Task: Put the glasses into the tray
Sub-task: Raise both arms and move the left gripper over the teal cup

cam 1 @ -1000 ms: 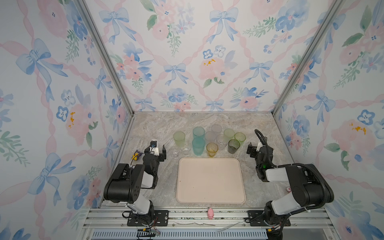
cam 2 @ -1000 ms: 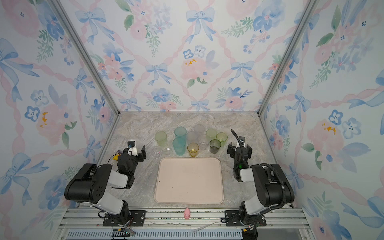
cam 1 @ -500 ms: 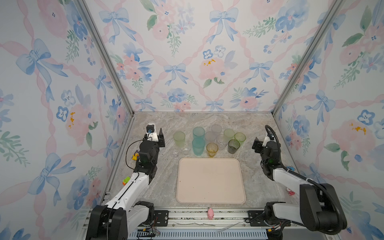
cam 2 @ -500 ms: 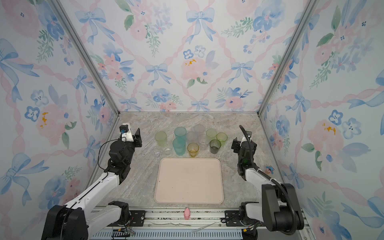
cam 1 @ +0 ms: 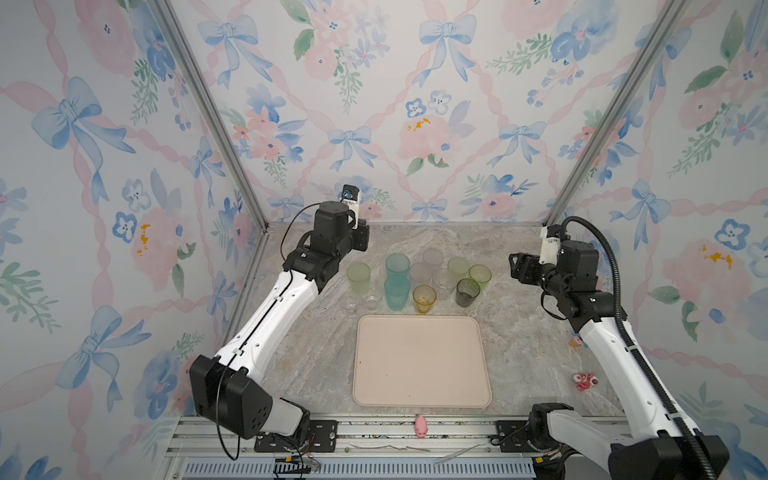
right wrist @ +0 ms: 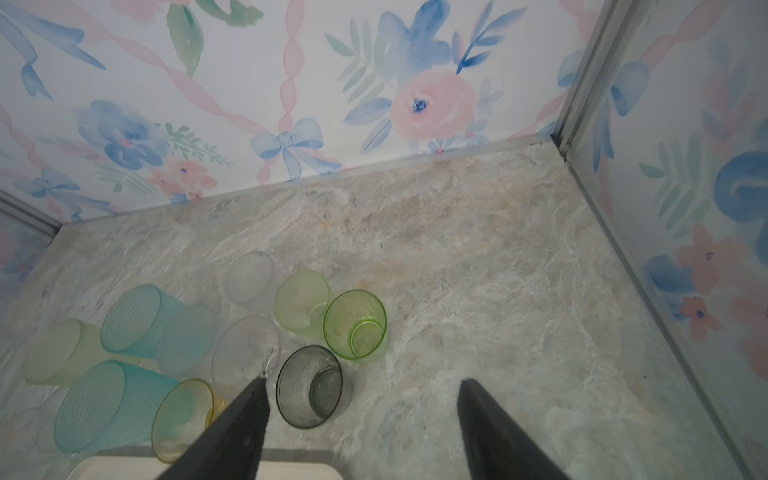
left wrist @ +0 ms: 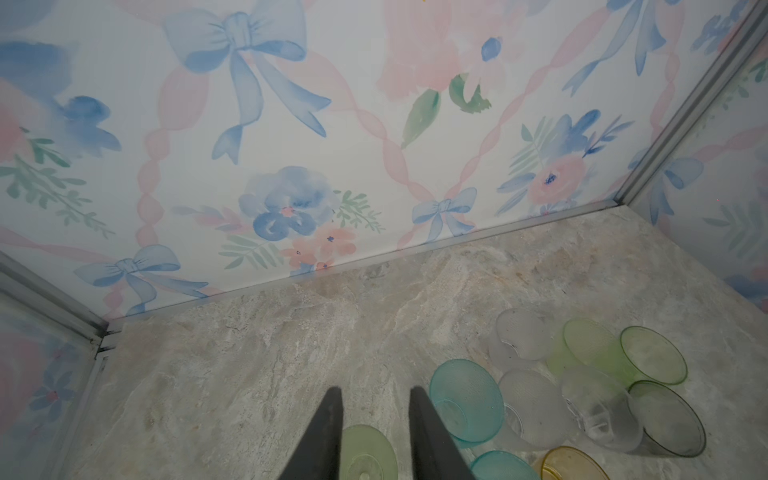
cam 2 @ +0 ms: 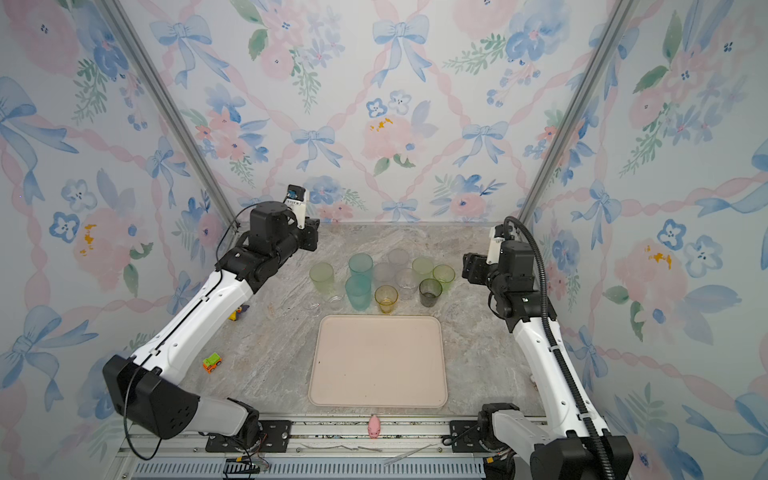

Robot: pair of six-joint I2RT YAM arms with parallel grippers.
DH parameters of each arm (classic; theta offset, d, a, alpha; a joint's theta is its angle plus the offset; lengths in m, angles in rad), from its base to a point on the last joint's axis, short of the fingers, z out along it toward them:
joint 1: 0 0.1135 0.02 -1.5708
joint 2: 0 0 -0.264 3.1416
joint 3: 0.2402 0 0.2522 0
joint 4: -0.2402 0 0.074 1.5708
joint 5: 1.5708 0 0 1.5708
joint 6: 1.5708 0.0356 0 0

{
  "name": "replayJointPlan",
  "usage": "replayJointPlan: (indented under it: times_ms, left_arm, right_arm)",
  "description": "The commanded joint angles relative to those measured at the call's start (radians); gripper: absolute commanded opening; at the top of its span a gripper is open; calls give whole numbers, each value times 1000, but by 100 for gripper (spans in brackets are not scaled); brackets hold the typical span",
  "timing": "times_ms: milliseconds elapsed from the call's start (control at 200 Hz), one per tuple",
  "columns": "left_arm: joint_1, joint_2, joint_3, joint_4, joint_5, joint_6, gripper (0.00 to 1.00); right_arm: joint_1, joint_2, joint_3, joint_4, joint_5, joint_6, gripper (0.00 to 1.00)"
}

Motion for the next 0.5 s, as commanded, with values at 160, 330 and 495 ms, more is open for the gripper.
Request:
replayJointPlan:
  times_ms: [160, 330, 495]
  left_arm:
    - [-36, 278, 258, -355, 78, 81, 30]
    - [-40, 399, 379, -431, 91, 94, 33]
    - [-40, 504, 496, -527, 94, 107, 34]
  right_arm:
    - [85, 14, 93, -213, -73, 18, 75]
    - [121, 39, 101, -206, -76, 16, 76]
    - [138, 52, 101, -189, -83, 15, 76]
